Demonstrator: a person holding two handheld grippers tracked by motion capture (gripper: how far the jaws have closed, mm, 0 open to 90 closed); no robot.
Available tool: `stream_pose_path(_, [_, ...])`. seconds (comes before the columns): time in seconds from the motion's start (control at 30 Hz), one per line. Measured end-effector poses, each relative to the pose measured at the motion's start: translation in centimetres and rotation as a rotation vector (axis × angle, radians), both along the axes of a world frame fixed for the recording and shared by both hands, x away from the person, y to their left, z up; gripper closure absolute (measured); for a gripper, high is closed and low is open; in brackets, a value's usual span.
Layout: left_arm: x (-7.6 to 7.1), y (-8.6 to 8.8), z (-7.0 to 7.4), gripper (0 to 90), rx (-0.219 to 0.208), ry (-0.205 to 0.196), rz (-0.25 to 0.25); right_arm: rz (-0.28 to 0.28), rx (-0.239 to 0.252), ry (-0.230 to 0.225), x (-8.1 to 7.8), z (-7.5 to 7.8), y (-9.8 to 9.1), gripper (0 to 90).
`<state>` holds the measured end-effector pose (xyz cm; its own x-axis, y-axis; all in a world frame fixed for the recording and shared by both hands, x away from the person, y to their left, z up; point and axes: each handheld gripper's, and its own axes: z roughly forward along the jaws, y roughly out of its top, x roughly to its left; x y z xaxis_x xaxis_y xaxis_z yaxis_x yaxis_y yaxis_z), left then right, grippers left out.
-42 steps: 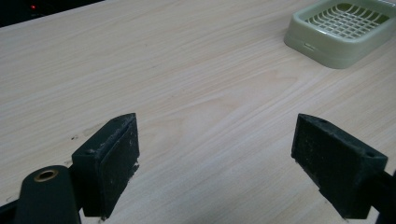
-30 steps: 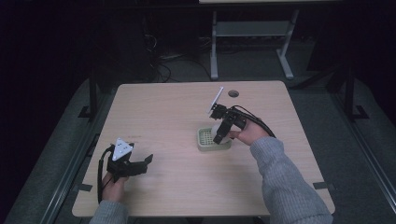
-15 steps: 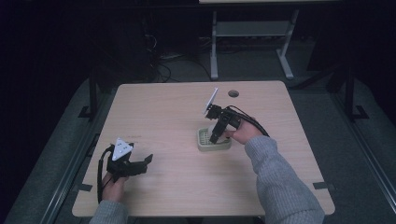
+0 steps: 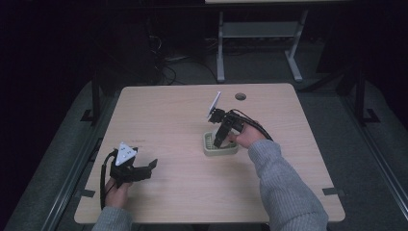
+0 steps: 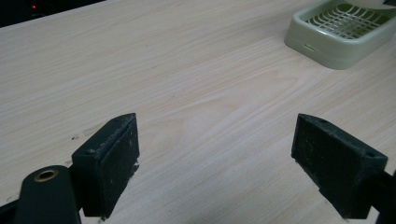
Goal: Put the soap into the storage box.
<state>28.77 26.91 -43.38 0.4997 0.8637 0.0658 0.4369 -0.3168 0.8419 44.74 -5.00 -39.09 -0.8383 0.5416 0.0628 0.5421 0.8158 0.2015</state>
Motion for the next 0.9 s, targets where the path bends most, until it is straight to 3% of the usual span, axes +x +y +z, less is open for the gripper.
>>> stream_pose_path(0.9, [0.0, 0.0, 0.0, 14.8, -0.002, 0.002, -0.001, -0.026, -0.065, 0.009, 1.1, -2.1, 1.2, 23.2])
